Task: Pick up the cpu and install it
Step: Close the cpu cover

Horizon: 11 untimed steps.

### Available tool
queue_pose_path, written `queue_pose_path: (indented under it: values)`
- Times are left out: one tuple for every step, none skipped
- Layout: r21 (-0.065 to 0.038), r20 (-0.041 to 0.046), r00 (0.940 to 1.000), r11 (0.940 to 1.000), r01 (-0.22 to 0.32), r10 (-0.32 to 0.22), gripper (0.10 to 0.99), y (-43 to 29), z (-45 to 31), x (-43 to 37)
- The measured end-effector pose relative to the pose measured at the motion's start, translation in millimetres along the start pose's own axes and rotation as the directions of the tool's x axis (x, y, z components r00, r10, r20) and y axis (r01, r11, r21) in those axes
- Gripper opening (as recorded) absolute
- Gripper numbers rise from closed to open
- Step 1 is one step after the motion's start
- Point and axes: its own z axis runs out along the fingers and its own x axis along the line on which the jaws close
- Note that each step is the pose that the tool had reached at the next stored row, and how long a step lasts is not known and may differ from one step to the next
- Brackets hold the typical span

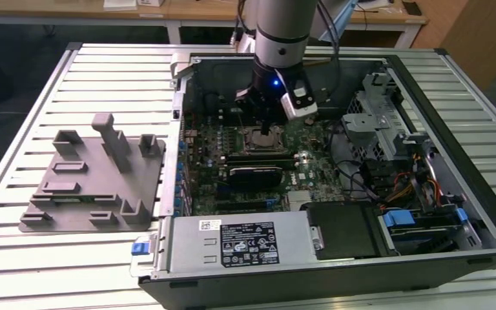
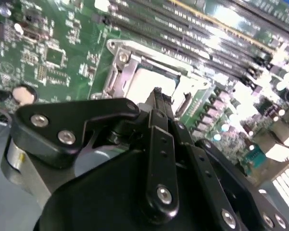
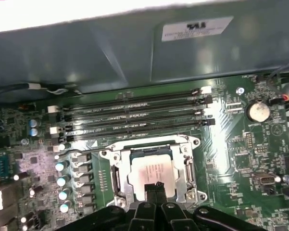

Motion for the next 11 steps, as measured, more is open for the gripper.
queue_pose_path:
  values:
    - [-0.001,0.0002,1.0000,1.0000,0.000,0.000,0.106,0.1,-2.7,0.1]
    - [-0.001,0.0005,1.0000,1.0000,0.000,0.000,0.106,0.2,-5.4,0.1]
    - [-0.001,0.0008,1.0000,1.0000,0.000,0.000,0.106,0.3,-7.9,0.1]
    - [-0.001,0.0012,1.0000,1.0000,0.000,0.000,0.106,0.4,-10.3,0.2]
    - [-0.002,0.0017,1.0000,1.0000,0.000,0.000,0.106,0.5,-12.7,0.2]
    - [-0.002,0.0022,1.0000,1.0000,0.000,0.000,0.106,0.6,-15.4,0.3]
    - [-0.002,0.0028,1.0000,1.0000,0.000,0.000,0.106,0.7,-17.7,0.4]
    - [-0.002,0.0034,1.0000,1.0000,0.000,0.000,0.106,0.8,-19.9,0.4]
    - [-0.002,0.0039,1.0000,1.0000,0.000,0.000,0.106,0.9,-21.7,0.4]
    - [-0.002,0.0042,1.0000,1.0000,0.000,0.000,0.106,0.9,-22.8,0.5]
    - [-0.002,0.0044,1.0000,1.0000,0.000,0.000,0.106,0.9,-22.8,0.5]
